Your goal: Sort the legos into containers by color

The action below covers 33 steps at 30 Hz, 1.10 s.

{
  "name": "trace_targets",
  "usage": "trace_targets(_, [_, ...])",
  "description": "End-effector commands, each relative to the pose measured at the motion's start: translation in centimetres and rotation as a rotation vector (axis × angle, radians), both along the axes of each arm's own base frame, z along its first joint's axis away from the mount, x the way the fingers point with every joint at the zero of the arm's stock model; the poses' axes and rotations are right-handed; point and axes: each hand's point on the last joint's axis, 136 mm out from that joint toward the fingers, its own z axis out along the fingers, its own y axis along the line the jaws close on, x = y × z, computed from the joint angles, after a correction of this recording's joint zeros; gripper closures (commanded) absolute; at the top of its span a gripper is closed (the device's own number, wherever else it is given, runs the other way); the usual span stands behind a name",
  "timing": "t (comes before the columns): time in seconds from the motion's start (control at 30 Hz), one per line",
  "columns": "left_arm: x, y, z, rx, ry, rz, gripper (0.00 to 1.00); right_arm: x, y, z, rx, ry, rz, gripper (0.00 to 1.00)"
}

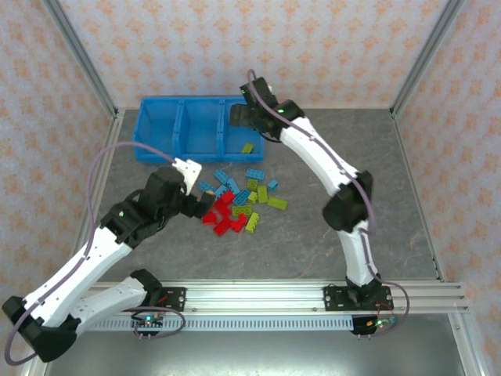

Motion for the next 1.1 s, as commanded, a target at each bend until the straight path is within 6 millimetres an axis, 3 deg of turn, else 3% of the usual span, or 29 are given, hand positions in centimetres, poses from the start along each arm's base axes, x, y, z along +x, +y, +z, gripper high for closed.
trace_targets(0.0, [-1.5, 1.8, -4.2, -0.072, 0.241, 0.284, 0.07, -5.6, -3.2, 2.7, -0.005, 0.008, 0.067, 0.10])
trace_targets(0.23, [-2.5, -1.7, -11.9, -0.210, 0.479, 0.326, 0.28, -12.8, -8.2, -0.6, 0.008, 0.099, 0.029, 0.08])
trace_targets(0.33, [-2.4, -0.4, -14.5, -0.165, 0.476, 0.413, 0.35, -14.3, -9.0, -2.5, -0.002, 0.164, 0.016, 0.08])
trace_targets(0.43, [-1.3, 0.8, -15.3, -0.143, 0.427, 0.527, 0.32, -14.6, -9.3, -3.5, -0.008, 0.193, -0.007, 0.08])
trace_targets(0.63, [1.2, -1.8, -17.3, -0.189, 0.449, 0.503, 0.31, -14.0, -8.6, -3.9, -0.012, 0.217, -0.003, 0.08])
trace_targets(0.73, [2.0, -2.0, -18.5, -0.164, 0.464, 0.514, 0.31, -13.9, -8.6, -4.1, -0.021, 0.226, -0.006, 0.08])
trace_targets(1.07, [1.9, -1.3, -21.2, -0.076, 0.503, 0.550, 0.34, -13.9, -9.0, -4.2, -0.044, 0.222, -0.008, 0.08])
